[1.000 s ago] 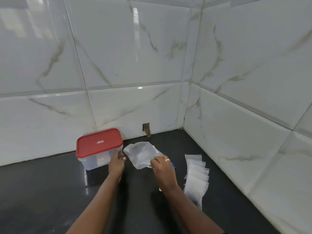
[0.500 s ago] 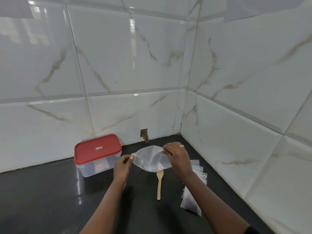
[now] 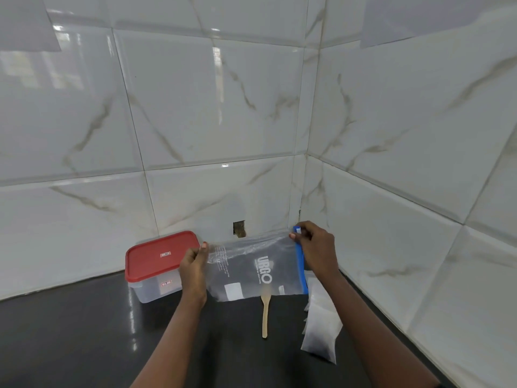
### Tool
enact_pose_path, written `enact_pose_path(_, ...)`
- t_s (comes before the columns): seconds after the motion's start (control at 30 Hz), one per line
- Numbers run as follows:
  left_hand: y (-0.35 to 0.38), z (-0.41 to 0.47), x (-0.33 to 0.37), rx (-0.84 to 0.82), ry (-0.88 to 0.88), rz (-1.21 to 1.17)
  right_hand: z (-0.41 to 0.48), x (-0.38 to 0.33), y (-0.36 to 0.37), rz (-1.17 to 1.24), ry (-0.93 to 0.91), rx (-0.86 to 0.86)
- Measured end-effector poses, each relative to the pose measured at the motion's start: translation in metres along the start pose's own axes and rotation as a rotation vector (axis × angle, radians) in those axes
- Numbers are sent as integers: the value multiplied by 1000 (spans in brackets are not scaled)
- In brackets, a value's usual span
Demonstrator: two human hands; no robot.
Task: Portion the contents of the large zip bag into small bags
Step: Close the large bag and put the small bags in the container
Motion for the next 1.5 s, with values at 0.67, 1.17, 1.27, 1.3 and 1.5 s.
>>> enact_pose_path(0.67,30,-4,-40,-325,-528,-325,-23,53,48,558,332,-481)
enact_pose_path(1.17,50,-50,-114,-216,-872,-607,-8,47,45,515,415,-280)
enact_pose_path(1.27,46,-49,-116,-136,-865,-542,-9,44,49,519,424,-301)
enact_pose_path(1.3,47,-51,-118,-134,-880,-520,-8,42,51,521,423,-308)
enact_pose_path(1.5,66,-76,-131,-299,-1063,-453,-1,30,53,524,387,-321)
Point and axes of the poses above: each hand's wrist, its own z-axis towards the middle knuckle, its own y-axis out of the palm, x = y × z, the point moved 9 cm from there along z, towards the middle knuckle, and after that the axes turned 13 degrees about -x, right-handed, at the moved point
